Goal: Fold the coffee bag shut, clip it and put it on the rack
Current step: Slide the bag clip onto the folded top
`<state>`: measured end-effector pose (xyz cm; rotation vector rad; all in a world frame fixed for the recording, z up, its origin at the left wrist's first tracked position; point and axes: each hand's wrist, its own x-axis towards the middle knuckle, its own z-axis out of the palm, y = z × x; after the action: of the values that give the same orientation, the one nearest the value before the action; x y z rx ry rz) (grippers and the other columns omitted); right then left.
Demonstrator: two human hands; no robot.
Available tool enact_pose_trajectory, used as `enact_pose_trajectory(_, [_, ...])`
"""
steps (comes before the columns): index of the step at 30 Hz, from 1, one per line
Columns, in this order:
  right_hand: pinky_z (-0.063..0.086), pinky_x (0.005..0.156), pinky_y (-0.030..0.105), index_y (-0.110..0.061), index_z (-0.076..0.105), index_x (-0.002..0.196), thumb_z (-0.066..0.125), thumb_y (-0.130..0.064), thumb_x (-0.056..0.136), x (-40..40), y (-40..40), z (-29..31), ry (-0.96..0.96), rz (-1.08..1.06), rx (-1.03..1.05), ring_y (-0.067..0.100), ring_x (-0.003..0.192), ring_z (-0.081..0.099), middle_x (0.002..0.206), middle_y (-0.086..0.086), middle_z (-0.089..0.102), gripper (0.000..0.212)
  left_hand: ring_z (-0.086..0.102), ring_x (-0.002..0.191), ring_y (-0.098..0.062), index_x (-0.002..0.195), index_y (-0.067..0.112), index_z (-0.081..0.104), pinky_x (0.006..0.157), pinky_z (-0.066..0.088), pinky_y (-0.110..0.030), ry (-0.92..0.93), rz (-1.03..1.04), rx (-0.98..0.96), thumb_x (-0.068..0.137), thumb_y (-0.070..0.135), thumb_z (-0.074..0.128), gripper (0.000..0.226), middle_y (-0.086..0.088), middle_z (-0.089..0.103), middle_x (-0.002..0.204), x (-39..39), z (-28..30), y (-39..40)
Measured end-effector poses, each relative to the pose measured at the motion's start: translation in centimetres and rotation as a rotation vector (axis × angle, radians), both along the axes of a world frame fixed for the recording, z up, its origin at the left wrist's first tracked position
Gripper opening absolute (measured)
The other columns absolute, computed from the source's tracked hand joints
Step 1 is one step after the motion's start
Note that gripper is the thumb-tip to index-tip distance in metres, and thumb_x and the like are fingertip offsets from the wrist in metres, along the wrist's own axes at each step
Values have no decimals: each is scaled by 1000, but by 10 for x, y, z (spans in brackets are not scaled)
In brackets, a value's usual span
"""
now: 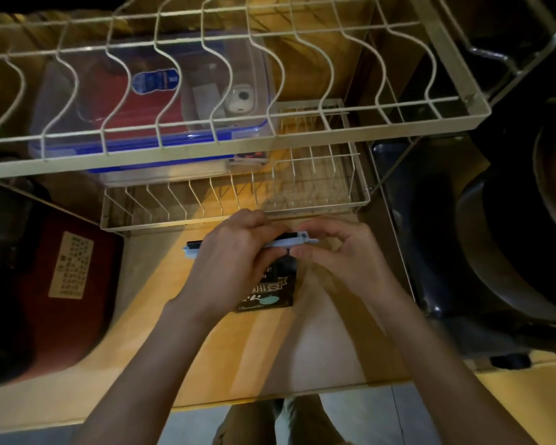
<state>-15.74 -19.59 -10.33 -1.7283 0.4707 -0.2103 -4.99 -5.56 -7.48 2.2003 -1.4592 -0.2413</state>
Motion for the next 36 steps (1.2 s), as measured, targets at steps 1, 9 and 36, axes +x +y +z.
enact_pose_trajectory(1, [50,76,14,-23,65,94,70,-7,72,-1,-1,1,0,17,20,3,87,61,92,-5,66,28,56,77,-23,105,14,64,59,44,-30,2,0,5,78,24,55,29,-7,63,82,0,0,-1])
enact_pose_trajectory(9, [46,79,11,-19,63,106,63,-21,79,-1,-1,-3,-61,67,-150,6,93,59,97,-2,66,27,55,77,-23,104,14,64,60,45,-31,19,10,8,79,25,54,29,-6,63,81,2,0,-1])
enact_pose_trajectory(36, [49,76,14,-16,46,121,76,1,61,-21,40,-60,176,113,325,-1,101,59,119,8,56,69,32,126,-11,138,31,21,102,24,-32,180,288,-94,58,63,61,95,1,40,138,11,-8,45])
